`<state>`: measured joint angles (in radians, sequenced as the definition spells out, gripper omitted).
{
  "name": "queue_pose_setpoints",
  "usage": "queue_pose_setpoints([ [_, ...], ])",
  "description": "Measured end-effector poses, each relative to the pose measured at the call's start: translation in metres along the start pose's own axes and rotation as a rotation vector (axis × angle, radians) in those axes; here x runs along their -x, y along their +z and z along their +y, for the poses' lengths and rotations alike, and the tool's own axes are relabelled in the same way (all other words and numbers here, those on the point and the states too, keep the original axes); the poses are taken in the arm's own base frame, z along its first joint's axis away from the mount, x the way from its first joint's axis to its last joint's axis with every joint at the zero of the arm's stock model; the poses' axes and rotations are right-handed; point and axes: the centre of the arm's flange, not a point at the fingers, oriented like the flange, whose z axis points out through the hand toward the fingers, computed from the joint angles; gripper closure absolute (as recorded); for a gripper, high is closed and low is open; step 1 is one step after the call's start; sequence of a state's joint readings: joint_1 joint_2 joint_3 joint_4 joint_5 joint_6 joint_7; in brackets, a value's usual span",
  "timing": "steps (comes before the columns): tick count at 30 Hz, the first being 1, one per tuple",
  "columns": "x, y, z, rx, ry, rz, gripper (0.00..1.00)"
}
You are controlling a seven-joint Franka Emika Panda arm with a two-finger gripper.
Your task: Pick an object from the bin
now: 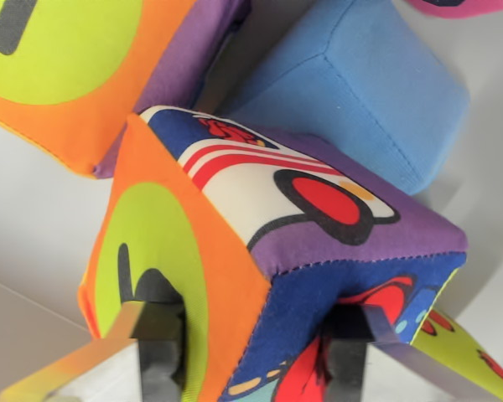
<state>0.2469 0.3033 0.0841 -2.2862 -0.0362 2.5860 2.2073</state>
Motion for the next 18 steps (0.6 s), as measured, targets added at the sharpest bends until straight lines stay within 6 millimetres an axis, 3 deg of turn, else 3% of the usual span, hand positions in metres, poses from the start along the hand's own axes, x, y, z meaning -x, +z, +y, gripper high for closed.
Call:
queue_pose_setpoints([
  [18, 0.0002, -0.0042, -0.0011, -0.004, 0.001, -0.002, 1.0],
])
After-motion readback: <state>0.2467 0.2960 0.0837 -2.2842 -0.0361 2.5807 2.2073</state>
